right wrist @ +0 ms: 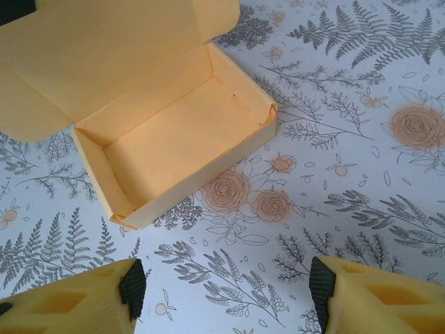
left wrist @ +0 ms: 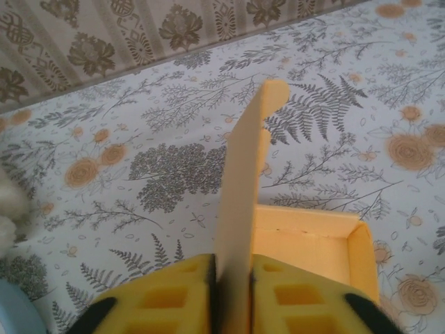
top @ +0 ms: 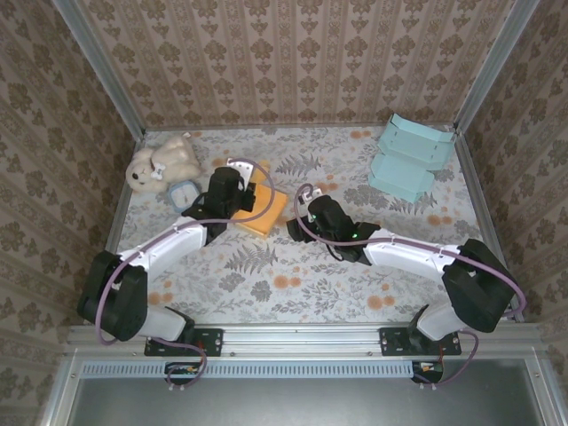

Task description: Fold the paper box

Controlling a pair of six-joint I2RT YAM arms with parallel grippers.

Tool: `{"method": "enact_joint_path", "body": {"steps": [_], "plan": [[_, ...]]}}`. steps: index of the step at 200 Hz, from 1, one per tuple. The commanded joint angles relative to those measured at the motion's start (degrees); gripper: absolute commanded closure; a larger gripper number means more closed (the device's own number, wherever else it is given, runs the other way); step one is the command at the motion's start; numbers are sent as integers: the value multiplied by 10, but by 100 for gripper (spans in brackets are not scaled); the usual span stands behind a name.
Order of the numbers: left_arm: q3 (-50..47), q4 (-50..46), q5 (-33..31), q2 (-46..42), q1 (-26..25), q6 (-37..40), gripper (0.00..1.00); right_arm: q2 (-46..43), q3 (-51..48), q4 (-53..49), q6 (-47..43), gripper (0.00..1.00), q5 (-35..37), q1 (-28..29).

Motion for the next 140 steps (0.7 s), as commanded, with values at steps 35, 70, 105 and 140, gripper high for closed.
{"method": "enact_joint_path", "body": {"steps": [35, 70, 105, 140], "plan": [[41, -22, 58, 9, -20, 42, 100, -43, -20, -19, -30, 33, 2, -34], [39, -24, 155, -14, -37, 86, 100, -83, -42, -31, -38, 33, -32, -110], [32, -14, 261, -26, -69, 210, 99, -131, -102, 15, 16, 33, -38, -154], [80, -80, 347, 1, -74, 306, 98, -117, -148, 72, 88, 35, -99, -154]]}}
